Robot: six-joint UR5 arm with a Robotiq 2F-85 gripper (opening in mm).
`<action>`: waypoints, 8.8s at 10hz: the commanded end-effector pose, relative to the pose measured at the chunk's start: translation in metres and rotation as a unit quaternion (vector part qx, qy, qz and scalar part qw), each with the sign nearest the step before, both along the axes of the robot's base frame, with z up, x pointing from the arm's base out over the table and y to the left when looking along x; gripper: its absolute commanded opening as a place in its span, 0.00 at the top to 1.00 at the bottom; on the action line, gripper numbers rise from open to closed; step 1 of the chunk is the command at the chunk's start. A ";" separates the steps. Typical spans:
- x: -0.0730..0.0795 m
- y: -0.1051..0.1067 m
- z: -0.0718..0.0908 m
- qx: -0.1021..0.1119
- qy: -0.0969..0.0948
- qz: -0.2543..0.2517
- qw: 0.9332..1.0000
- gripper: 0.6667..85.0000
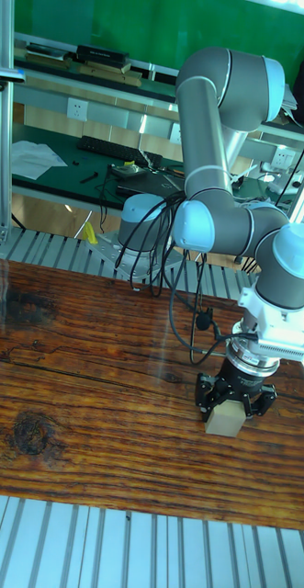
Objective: Hold a small block with the gripper and sweep it from left to right on the table
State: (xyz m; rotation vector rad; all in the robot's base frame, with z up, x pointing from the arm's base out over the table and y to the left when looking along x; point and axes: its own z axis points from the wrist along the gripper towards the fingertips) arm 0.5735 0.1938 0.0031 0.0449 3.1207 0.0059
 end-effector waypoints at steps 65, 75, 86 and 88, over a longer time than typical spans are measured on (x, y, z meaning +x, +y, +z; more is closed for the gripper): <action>0.005 0.022 -0.007 0.006 -0.005 -0.027 1.000 1.00; 0.002 0.024 0.004 -0.008 0.003 -0.034 0.999 1.00; 0.022 0.016 0.006 0.034 -0.038 0.045 0.998 0.50; 0.022 0.010 0.008 0.033 -0.047 0.062 0.996 0.09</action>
